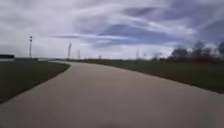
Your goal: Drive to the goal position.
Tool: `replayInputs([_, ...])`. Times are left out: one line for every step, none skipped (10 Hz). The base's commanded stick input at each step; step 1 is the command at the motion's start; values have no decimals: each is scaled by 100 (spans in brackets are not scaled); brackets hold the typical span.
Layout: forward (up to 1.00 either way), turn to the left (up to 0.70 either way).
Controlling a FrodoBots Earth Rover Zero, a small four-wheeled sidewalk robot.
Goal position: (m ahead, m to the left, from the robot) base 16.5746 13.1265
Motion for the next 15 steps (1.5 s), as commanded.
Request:
replayInputs([100,2])
replayInputs([100,9])
replayInputs([100,26])
replayInputs([100,9])
replayInputs([100,3])
replayInputs([100,1])
replayInputs([100,0])
replayInputs([100,0])
replayInputs([100,0])
replayInputs([100,0])
replayInputs([100,1])
replayInputs([100,27])
replayInputs([100,39])
replayInputs([100,25])
replayInputs([100,12])
